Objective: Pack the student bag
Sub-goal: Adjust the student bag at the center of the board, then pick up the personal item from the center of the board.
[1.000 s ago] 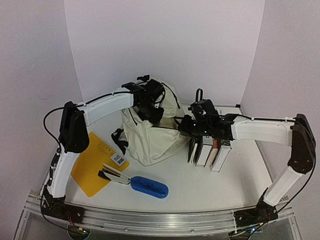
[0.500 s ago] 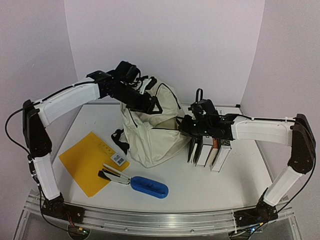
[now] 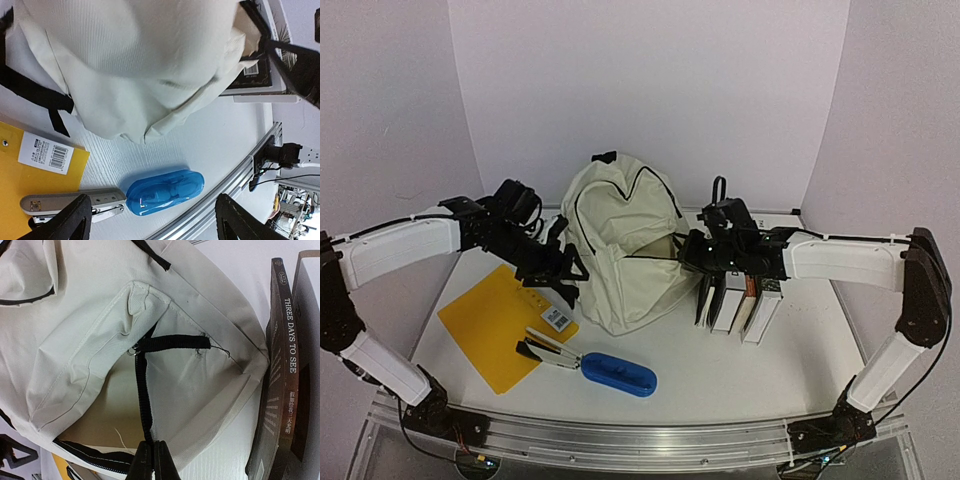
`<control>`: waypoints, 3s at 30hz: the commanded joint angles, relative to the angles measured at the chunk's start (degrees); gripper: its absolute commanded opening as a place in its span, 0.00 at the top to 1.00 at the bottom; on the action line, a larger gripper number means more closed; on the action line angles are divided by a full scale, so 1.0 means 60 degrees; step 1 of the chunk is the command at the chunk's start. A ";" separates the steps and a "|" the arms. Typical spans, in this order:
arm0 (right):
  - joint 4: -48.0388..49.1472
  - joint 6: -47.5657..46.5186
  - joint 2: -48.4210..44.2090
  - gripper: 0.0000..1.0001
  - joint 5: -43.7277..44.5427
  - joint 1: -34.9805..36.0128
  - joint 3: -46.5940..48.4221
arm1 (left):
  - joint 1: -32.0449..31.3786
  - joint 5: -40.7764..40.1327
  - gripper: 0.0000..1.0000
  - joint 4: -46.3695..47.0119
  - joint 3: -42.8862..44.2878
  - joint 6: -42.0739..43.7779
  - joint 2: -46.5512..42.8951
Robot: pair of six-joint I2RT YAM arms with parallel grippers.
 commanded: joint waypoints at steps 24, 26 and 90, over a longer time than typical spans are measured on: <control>-0.0042 -0.0204 -0.0346 1.00 0.0163 -0.0186 -0.0142 | -0.4350 -0.2521 0.10 0.3448 -0.2269 0.6829 0.1265; -0.0013 -0.0216 -0.0374 1.00 0.0151 -0.0191 -0.0163 | -0.4400 -0.2528 0.10 0.3632 -0.2451 0.6966 0.1328; 0.0531 -0.0357 -0.0445 1.00 -0.0484 -0.0306 -0.0210 | -0.3333 -0.4504 0.51 -0.0378 0.2230 0.3933 0.1188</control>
